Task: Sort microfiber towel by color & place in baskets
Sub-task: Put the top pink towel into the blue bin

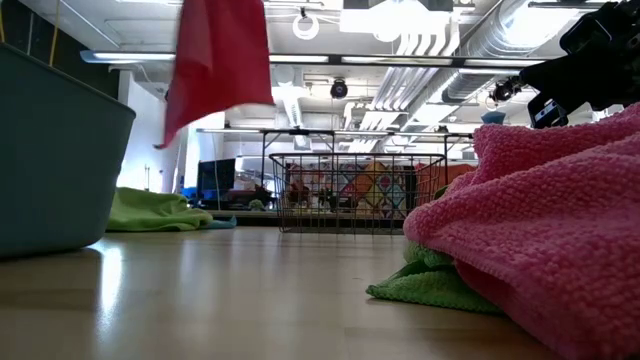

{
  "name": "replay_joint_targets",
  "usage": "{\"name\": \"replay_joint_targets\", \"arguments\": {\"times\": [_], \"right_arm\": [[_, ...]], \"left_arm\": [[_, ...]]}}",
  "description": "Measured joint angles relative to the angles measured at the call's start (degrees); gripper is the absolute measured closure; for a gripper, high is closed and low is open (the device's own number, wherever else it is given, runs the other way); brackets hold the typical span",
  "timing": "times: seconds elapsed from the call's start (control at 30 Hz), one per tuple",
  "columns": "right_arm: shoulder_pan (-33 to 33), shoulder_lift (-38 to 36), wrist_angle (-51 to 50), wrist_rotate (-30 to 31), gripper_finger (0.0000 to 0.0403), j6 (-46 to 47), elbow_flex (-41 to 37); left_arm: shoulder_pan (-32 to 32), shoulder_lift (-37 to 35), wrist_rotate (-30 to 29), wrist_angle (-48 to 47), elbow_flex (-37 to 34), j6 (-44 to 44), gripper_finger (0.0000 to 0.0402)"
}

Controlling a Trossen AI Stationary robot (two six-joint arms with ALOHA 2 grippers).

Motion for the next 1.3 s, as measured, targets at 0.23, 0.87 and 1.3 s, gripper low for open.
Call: {"name": "replay_joint_targets", "arguments": {"times": [0.23, 0.87, 1.3], "right_arm": [[0.0, 0.0, 0.0, 0.0, 0.0402, 0.0, 0.0], [0.0, 0.0, 0.0, 0.0, 0.0402, 0.0, 0.0], [0.0, 0.0, 0.0, 0.0, 0.0402, 0.0, 0.0]], "left_arm": [[-17.6, -3.0, -3.6, 0.7, 0.0, -14.6, 0.0401], [-64.8, 7.9, -41.5, -4.5, -0.1, -65.4, 0.0401], [-75.5, 7.2, -31.2, -5.6, 0.0, -68.9, 0.0401]]}}
